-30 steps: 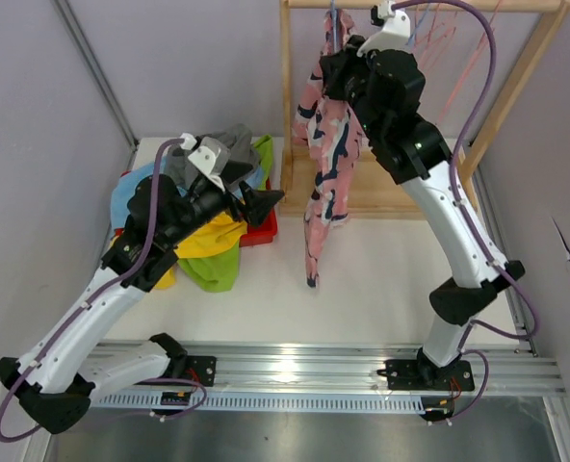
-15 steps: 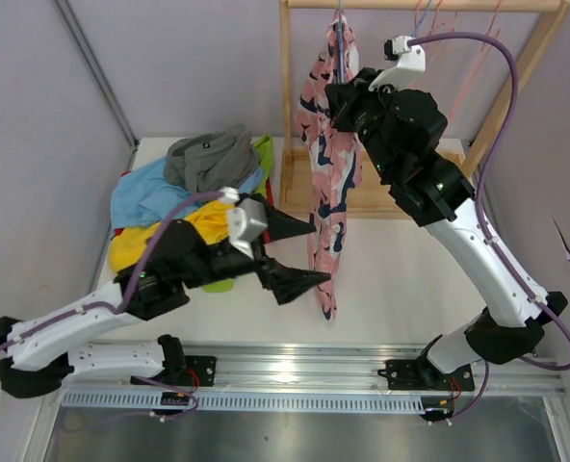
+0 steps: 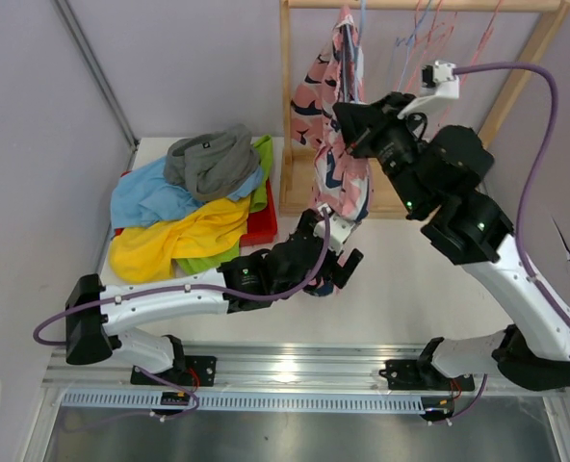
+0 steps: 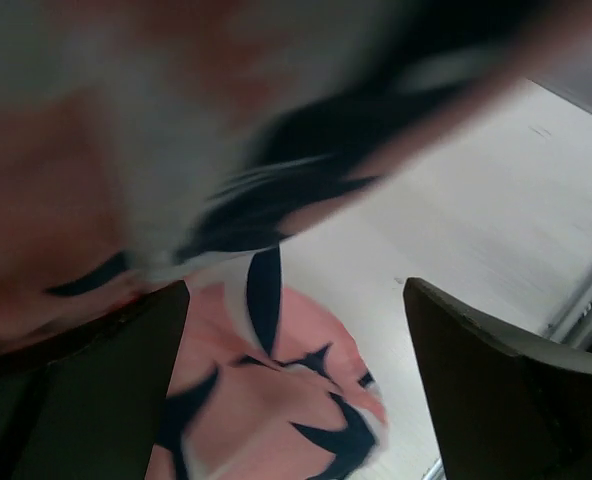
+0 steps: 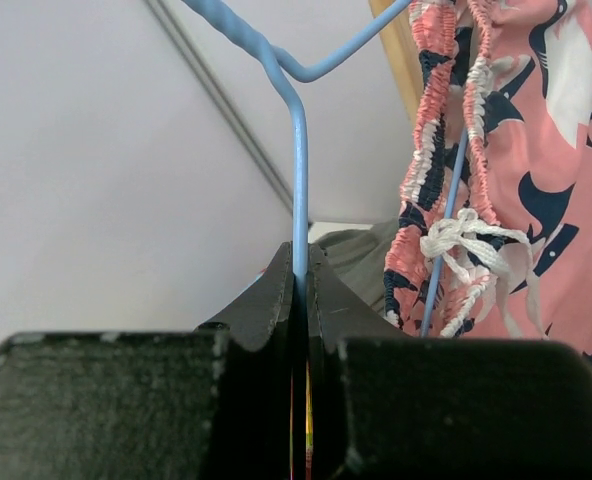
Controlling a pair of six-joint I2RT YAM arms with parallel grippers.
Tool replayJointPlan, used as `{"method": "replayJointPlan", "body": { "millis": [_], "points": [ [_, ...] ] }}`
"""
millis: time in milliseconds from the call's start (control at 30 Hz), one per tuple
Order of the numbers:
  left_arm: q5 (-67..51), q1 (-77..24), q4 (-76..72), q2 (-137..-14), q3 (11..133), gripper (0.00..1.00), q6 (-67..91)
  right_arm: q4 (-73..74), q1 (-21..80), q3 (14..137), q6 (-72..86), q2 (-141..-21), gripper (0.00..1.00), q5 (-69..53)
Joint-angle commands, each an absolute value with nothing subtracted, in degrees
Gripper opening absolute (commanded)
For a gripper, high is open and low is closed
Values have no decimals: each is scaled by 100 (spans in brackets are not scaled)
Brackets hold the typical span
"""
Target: Remove the shorts from the hanger
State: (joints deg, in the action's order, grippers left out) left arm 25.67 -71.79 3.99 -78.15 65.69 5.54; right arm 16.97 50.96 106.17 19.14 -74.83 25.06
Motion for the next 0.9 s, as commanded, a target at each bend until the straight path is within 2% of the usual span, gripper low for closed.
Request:
{"method": "replayJointPlan", "body": {
  "millis": [0,67,100,167,200,267,300,367,500,733,833,867],
  "points": [
    [3655,-7207,35,-7664,6908,84,448,1090,5203,10539,2153,-6944,0,2610],
    [3813,-7207,-141,-7638,6882,72,457,1107,5229,10503,2171,-6829,0,2602],
    [3901,-7216,-80,-7620,6899,69,501,1116,5238,10494,2171,-6812,0,2602],
    [4339,-7408,-35,-7550,6961,75,484,1151,5230,10494,2145,-6794,0,2654],
    [4446,-7496,-44,-7428,6961,85,431,1143,5238,10485,2075,-6803,0,2707],
    [4753,-7891,-35,-7252,6900,91,317,1116,5238,10520,1978,-6855,0,2839],
    [4920,-8058,-218,-7103,6812,99,99,1125,5238,10547,1891,-6873,0,2874],
    [5297,-8428,-395,-7014,6715,99,-78,1195,5238,10678,1872,-6969,0,2944],
    [5606,-8508,-842,-7057,6540,99,-657,1222,5230,10731,1986,-6961,0,2883],
    [4977,-8350,-1512,-7453,6565,99,-862,1371,5238,10653,2276,-6785,0,2786],
    [4651,-8262,-1520,-7593,6592,94,-581,1389,5238,10644,2320,-6706,0,2795],
    [4667,-8262,-1608,-7663,6574,77,-563,1397,5238,10644,2320,-6697,0,2795]
  ]
}}
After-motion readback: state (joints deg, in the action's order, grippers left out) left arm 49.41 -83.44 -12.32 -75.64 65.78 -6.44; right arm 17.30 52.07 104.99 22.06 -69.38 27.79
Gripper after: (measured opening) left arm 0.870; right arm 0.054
